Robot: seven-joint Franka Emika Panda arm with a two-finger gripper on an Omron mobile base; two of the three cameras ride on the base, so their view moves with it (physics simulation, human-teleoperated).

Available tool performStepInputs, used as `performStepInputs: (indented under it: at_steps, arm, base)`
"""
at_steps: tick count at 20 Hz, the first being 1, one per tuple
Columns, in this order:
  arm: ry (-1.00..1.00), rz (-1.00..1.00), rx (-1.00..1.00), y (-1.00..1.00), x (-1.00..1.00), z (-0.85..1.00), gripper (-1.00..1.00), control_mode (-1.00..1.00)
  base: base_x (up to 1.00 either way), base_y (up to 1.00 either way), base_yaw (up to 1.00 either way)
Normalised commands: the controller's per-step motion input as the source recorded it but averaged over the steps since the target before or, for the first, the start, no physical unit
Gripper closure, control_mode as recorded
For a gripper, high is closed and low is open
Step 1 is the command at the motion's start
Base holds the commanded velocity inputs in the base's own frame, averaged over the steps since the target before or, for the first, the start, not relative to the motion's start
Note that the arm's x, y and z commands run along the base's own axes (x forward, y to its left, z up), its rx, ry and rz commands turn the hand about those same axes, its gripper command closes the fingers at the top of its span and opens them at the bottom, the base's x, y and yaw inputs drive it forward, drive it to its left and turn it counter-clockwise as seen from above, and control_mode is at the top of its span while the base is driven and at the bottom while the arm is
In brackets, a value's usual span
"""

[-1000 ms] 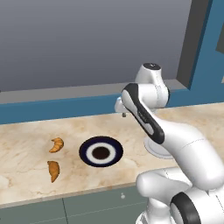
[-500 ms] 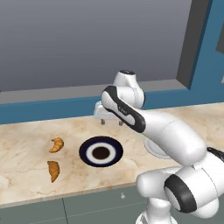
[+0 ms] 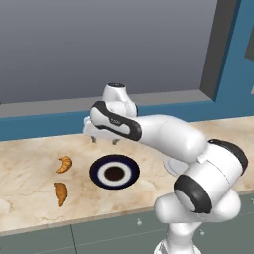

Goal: Place the pastries on the plates.

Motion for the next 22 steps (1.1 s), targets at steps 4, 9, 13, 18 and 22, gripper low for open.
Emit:
performStepInputs:
  at_steps: [4,9,13,18,22]
  arm:
    - [0.0,-0.1,-0.02,0.61,0.29,-0.22,-1.0,-1.0]
    - [0.01,-0.09,-0.01,0.54,0.21,-0.19,-1.0,-1.0]
    - [0.02,-0.06,0.0,0.45,0.07,-0.21,-1.0,-1.0]
    - [0.0,-0.06,0.0,0.34,0.04,-0.25,-1.0,-1.0]
    - [0.0,-0.07,0.0,0.28,0.15,-0.21,-1.0,-1.0]
  base:
    - [0.0,0.0,0.0]
    - [0.0,0.0,0.0]
    - [0.0,0.0,0.0]
    - [0.0,0.0,0.0]
    - [0.0,0.0,0.0]
